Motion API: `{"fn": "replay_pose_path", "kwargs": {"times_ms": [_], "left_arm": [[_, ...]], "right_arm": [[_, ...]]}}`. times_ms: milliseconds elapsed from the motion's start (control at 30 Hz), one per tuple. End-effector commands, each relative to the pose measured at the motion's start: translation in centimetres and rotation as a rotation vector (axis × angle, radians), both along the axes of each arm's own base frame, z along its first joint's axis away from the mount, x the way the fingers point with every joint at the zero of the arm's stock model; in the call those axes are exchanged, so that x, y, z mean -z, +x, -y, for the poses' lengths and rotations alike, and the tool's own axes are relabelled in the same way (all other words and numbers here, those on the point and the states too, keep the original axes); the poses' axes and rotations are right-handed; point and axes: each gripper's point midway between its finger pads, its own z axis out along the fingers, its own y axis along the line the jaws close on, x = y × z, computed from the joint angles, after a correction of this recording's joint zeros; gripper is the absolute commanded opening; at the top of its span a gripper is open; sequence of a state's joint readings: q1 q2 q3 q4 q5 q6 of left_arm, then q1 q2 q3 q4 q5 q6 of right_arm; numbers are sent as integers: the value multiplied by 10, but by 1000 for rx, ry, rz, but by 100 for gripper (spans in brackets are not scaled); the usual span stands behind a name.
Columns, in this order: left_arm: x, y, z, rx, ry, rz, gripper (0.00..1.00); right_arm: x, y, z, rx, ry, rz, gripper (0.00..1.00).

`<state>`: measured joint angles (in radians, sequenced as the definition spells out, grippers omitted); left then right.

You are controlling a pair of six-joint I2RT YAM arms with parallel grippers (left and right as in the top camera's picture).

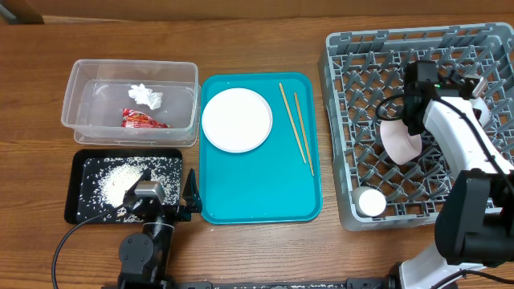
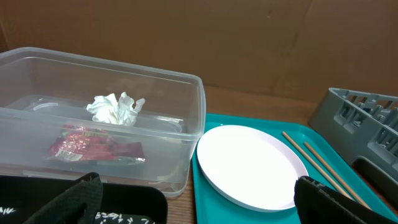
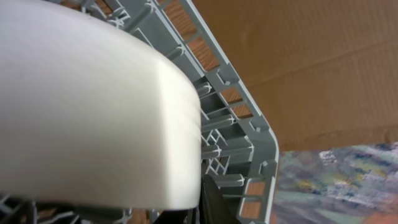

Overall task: Sort waste into correct bins and load items into the dishwasher
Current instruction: 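Move the right gripper over the teal tray toward the chopsticks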

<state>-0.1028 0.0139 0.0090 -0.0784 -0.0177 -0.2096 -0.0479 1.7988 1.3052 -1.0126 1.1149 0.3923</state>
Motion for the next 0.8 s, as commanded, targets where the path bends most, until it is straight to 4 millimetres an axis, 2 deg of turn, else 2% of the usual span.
{"fn": "replay_pose_path", "kwargs": {"times_ms": [0, 33, 133, 300, 467, 533, 600, 700, 767], "left_arm": [[0, 0, 1, 6, -8, 4, 100], [0, 0, 1, 6, -8, 4, 100], [0, 0, 1, 6, -8, 4, 100], [0, 0, 1, 6, -8, 4, 100], [0, 0, 1, 6, -8, 4, 100], [0, 0, 1, 6, -8, 4, 100], [0, 0, 1, 6, -8, 4, 100], [0, 0, 1, 6, -8, 4, 100], [0, 0, 1, 6, -8, 4, 100]], "right_arm": [[-2, 6, -20, -53, -10, 4, 18], [-4, 7, -25, -59, -8, 24, 27], [-15, 11, -47, -97, 19, 103, 39], [-31, 15, -99, -223, 173, 205, 44], [-45, 15, -168, -397, 434, 294, 44], [-40, 11, -206, -477, 598, 285, 43], [-29, 7, -249, -555, 787, 244, 41], [-12, 0, -302, -666, 994, 150, 38], [-3, 0, -320, -722, 1032, 104, 39]]}}
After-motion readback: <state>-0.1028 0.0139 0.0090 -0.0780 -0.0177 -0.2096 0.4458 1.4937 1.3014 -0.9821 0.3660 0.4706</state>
